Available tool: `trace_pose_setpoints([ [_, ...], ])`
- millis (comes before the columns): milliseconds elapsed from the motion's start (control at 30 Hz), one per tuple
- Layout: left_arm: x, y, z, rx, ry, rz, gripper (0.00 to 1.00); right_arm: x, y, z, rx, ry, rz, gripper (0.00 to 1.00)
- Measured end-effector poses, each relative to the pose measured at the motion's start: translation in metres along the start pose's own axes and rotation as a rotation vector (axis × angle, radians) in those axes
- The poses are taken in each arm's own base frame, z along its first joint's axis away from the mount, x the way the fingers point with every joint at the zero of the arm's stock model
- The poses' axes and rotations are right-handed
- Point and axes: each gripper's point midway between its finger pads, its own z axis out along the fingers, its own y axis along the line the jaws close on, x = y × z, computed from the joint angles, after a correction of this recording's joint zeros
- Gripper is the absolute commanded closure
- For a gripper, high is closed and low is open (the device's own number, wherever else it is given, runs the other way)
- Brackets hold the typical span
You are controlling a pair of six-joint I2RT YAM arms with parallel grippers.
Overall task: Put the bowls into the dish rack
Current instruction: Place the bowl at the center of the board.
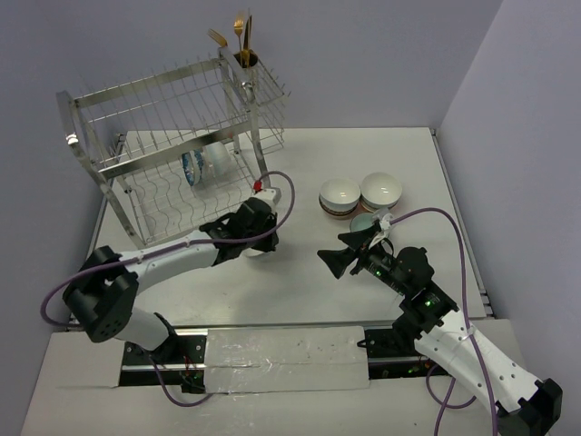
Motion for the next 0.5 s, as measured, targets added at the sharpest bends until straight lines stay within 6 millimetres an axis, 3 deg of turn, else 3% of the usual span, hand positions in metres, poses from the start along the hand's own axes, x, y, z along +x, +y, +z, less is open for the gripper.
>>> trace_pose_setpoints([
  [100,0.021,0.002,0.013,-0.072,0.085,0.075,1.00,0.001,0.000,0.000,0.002,0.004,0.001,0.09],
  [233,0.025,-0.005,0.023,-0.129,0.124,0.150,0.98,0.002,-0.002,0.000,0.008,0.009,0.002,0.09],
  [500,0.035,-0.006,0.018,-0.184,0.216,0.215,0.70,0.002,-0.004,0.000,0.022,0.005,0.002,0.09],
])
